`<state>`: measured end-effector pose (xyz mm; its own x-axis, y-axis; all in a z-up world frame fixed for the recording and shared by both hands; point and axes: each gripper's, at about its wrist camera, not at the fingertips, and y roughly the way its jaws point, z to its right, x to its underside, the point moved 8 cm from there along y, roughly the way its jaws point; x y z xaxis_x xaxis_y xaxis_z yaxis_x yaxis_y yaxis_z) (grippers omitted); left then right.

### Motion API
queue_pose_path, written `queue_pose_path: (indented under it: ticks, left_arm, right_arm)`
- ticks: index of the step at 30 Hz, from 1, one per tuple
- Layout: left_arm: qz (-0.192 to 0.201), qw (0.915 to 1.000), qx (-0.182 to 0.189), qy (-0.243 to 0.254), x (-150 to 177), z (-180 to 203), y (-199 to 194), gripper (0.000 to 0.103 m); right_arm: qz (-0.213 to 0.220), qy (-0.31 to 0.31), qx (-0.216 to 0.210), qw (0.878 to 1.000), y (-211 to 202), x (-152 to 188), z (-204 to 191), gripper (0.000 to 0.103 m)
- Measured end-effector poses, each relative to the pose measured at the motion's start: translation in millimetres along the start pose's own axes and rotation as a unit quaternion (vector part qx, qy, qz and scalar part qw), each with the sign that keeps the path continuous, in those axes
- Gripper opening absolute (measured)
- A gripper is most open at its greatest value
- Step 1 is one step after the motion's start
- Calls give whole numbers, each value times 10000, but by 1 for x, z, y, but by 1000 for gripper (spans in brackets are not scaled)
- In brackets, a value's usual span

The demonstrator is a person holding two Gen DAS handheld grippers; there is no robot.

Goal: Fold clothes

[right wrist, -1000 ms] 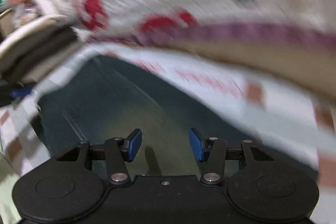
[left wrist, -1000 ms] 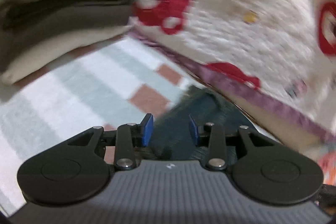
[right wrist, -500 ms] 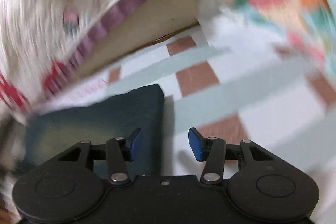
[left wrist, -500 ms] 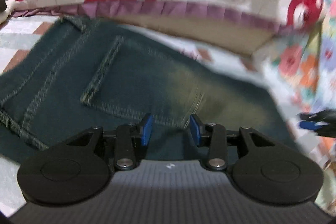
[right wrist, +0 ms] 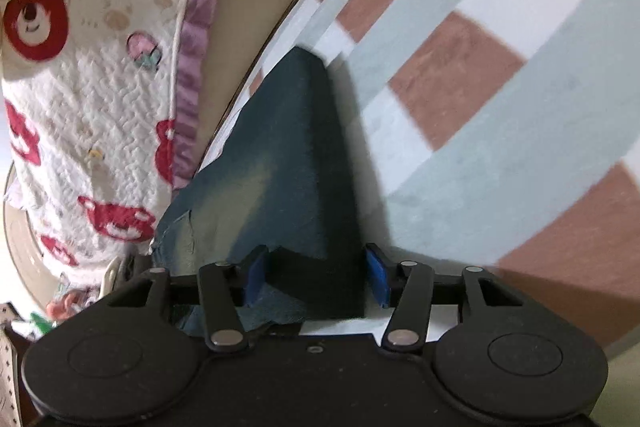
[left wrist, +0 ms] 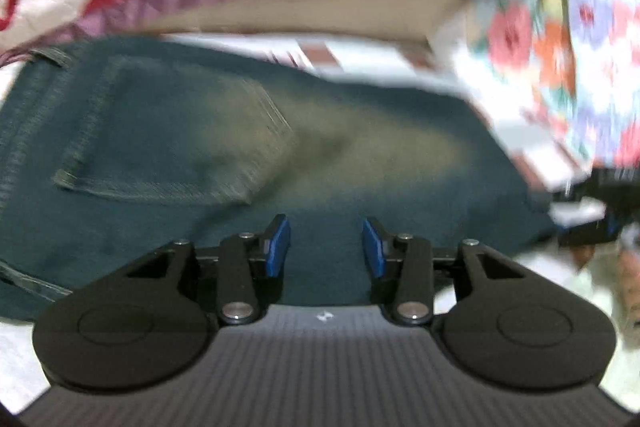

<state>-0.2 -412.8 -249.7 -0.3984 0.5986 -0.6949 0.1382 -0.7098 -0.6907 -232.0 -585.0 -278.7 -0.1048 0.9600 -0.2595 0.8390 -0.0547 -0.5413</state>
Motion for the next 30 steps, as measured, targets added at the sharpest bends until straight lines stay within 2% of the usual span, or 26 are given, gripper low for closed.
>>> queue_pose_path:
  ticks: [3, 7, 9, 10, 11, 13, 15, 21, 24, 26, 28, 30]
  left_arm:
    - [88, 9996, -53, 257, 6, 2, -1, 41]
    - [47, 9999, -15, 118, 9, -1, 0, 41]
    - [46, 9998, -70, 203, 8, 0, 2, 41]
    - [46, 9997, -93, 234, 8, 1, 3, 41]
    - [47, 9997, -99, 220, 8, 1, 2, 41]
    - [45, 9997, -111, 191, 7, 1, 1, 41]
    - [23, 9998, -121, 171, 8, -1, 2, 41]
    - [12, 9991, -259, 338, 9, 3, 2, 41]
    - [-35, 9996, -200, 189, 8, -1, 0, 41]
    - [-34, 9998, -156, 111, 8, -3, -1, 41]
    - [-6, 9999, -116, 51, 9, -6, -3, 41]
    - [21, 10000, -75, -9, 9, -9, -5, 41]
  right_arm:
    - [10, -156, -120, 9998, 6, 1, -7, 66]
    - [0, -340, -70, 9994, 11, 1, -16, 66]
    - [31, -676, -80, 9977, 7, 1, -28, 46]
    - [82, -792, -206, 9966, 3, 0, -35, 28]
    - [160, -851, -435, 9953, -4, -2, -44, 23]
    - [228, -988, -803, 9916, -11, -4, -64, 21]
    - [253, -1100, -1018, 9884, -14, -6, -80, 21]
    - [201, -1176, -554, 9913, -3, -16, -81, 24]
    - [177, -1206, -266, 9922, 0, -16, -77, 34]
    - [173, -1068, -100, 9941, 1, -9, -66, 53]
    - [235, -850, -38, 9961, 6, 1, -57, 59]
    - [298, -632, 23, 9976, 10, 11, -49, 58]
